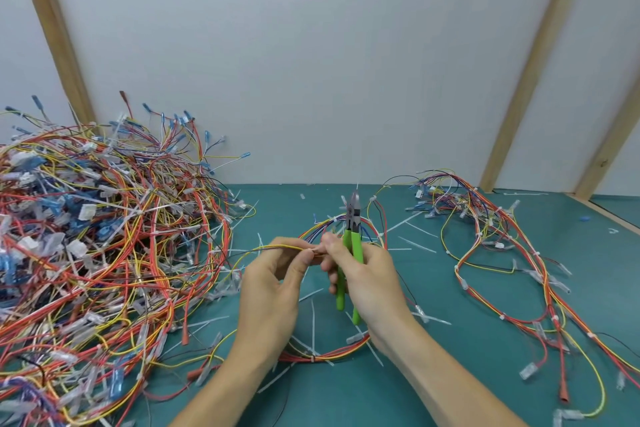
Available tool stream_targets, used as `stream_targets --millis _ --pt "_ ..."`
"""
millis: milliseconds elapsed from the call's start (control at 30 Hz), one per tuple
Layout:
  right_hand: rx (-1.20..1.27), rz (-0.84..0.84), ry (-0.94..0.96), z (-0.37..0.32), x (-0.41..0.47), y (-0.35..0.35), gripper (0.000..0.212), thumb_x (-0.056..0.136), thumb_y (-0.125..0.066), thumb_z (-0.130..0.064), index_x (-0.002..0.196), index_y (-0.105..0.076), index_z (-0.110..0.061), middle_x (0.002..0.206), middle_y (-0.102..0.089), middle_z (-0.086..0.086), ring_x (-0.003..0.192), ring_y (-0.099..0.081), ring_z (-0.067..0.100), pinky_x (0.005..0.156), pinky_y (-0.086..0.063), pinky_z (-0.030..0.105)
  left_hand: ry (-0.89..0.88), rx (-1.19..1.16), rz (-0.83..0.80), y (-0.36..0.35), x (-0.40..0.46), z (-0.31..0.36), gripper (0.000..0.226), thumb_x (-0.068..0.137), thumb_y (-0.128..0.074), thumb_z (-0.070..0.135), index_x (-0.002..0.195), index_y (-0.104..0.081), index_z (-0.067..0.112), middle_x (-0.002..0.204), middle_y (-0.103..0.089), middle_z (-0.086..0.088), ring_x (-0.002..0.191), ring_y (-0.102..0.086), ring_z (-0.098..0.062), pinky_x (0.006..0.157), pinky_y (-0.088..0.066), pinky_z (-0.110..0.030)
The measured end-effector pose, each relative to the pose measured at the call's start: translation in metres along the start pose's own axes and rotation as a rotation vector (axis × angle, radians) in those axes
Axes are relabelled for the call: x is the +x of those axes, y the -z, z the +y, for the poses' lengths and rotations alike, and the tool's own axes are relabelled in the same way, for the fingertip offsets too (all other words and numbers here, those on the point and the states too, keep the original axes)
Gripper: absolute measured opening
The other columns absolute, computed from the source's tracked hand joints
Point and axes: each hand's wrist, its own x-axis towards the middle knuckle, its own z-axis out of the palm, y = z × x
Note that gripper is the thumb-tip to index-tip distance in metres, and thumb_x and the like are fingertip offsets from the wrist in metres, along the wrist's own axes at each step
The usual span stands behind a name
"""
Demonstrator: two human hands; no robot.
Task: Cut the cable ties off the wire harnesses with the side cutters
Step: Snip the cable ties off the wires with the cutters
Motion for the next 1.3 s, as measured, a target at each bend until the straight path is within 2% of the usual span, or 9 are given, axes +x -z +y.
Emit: stream_targets --millis 100,233,333,433,633,733,867,1000,1300 --pt "-0.013 0.014 -0.031 -0.005 0.001 0.003 0.051 0.091 -0.06 -0.057 0.097 -0.06 -0.007 0.07 -0.072 0.01 0.056 -0.053 0.02 0.055 -0.044 0.035 0.106 -0.073 0.082 0.005 0.005 -0.002 0.018 0.095 -0.062 0.021 0.089 -0.067 0.004 0.083 -0.078 -0.002 0.075 -0.076 -0.016 0.059 -0.05 -0.016" --pt "-0.103 0.015 0.025 -0.01 0.003 0.015 0.036 0.08 -0.044 -0.044 0.092 -0.054 -0.011 0.072 -0.072 0.011 0.055 -0.054 0.021 0.055 -0.045 0.038 0.219 -0.174 0.177 0.011 0.009 -0.005 0.016 0.096 -0.065 0.018 0.091 -0.069 0.004 0.082 -0.077 -0.007 0.064 -0.074 -0.015 0.049 -0.046 -0.014" --pt "-0.18 0.002 0.079 -0.009 0.005 0.019 0.032 0.083 -0.045 -0.042 0.091 -0.056 -0.013 0.078 -0.073 0.005 0.066 -0.063 0.021 0.066 -0.053 0.047 0.256 -0.216 0.2 0.012 0.009 -0.006 0.017 0.095 -0.066 0.019 0.093 -0.07 0.002 0.083 -0.077 -0.008 0.064 -0.073 -0.014 0.048 -0.047 -0.014" --pt "-0.295 -0.025 0.158 -0.006 0.004 0.02 0.024 0.096 -0.052 -0.043 0.099 -0.062 -0.02 0.09 -0.074 -0.007 0.079 -0.07 0.012 0.077 -0.056 0.037 0.266 -0.254 0.217 0.013 0.01 -0.005 0.016 0.095 -0.065 0.017 0.095 -0.069 0.002 0.084 -0.077 -0.009 0.064 -0.073 -0.012 0.048 -0.05 -0.016" --pt "-0.646 -0.01 0.305 0.001 0.002 0.019 0.025 0.106 -0.039 -0.053 0.102 -0.057 -0.035 0.092 -0.069 -0.018 0.083 -0.066 0.009 0.079 -0.053 0.046 0.265 -0.3 0.234 0.015 0.011 0.0 0.012 0.098 -0.061 0.012 0.101 -0.067 0.001 0.089 -0.077 -0.009 0.075 -0.075 -0.015 0.055 -0.056 -0.02" --pt "-0.672 0.036 0.34 -0.002 -0.001 0.018 0.037 0.093 -0.045 -0.069 0.097 -0.063 -0.037 0.089 -0.07 -0.027 0.085 -0.068 0.002 0.08 -0.056 0.041 0.302 -0.321 0.25 0.017 0.011 0.004 0.011 0.097 -0.064 0.015 0.099 -0.069 0.005 0.091 -0.078 -0.007 0.077 -0.076 -0.017 0.053 -0.056 -0.021" --pt "-0.793 0.055 0.385 -0.004 0.001 0.024 0.035 0.082 -0.057 -0.07 0.093 -0.067 -0.038 0.085 -0.071 -0.027 0.085 -0.068 -0.001 0.081 -0.057 0.036 0.336 -0.323 0.273 0.019 0.012 0.006 0.009 0.095 -0.067 0.019 0.095 -0.073 0.012 0.093 -0.078 -0.003 0.078 -0.077 -0.019 0.048 -0.053 -0.022" --pt "-0.97 0.072 0.434 -0.008 0.0 0.027 0.042 0.076 -0.054 -0.079 0.099 -0.062 -0.045 0.082 -0.07 -0.027 0.082 -0.066 0.0 0.076 -0.056 0.033 0.342 -0.315 0.303 0.019 0.012 0.006 0.007 0.092 -0.07 0.018 0.09 -0.074 0.013 0.088 -0.078 -0.002 0.076 -0.076 -0.018 0.046 -0.051 -0.021" --pt "-0.91 0.007 0.447 -0.01 0.003 0.032 0.039 0.075 -0.065 -0.073 0.102 -0.068 -0.046 0.092 -0.069 -0.034 0.089 -0.067 -0.002 0.083 -0.056 0.035 0.202 -0.104 0.266 0.019 0.009 0.003 0.01 0.094 -0.068 0.016 0.09 -0.074 0.009 0.084 -0.078 0.001 0.076 -0.076 -0.015 0.049 -0.054 -0.023"
